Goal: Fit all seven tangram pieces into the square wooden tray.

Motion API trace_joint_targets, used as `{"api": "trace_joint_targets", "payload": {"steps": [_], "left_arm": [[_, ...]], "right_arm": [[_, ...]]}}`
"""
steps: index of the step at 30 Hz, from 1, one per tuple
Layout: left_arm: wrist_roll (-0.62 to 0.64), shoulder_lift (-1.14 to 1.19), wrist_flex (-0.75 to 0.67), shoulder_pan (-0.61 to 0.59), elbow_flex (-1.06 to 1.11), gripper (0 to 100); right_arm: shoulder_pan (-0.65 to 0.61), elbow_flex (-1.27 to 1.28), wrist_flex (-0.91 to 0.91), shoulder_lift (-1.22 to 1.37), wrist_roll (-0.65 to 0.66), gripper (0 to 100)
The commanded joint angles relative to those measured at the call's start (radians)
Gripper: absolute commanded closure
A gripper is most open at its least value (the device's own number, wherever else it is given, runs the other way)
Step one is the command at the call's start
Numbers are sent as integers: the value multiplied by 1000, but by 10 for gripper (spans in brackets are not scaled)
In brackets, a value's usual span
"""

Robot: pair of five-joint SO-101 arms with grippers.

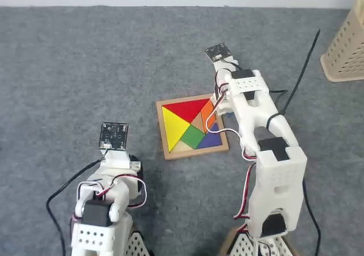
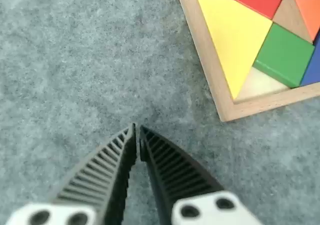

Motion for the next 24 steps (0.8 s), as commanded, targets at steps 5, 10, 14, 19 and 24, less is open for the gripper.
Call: {"api": "trace_joint_targets", "payload": {"steps": [5, 10, 14, 19, 24], "left_arm": [[-5, -15, 5, -2, -8, 987], [-5, -15, 5, -2, -8, 987], [-5, -15, 5, -2, -8, 987], [-5, -15, 5, -2, -8, 987], [-5, -15, 5, -2, -8, 987]], "right_arm": [[7, -35, -18, -10, 6, 864], [8, -37, 19, -33, 5, 865], [8, -11, 53, -111, 3, 865], [-5, 109, 44, -280, 3, 865], [-88, 282, -16, -470, 11, 865]]}}
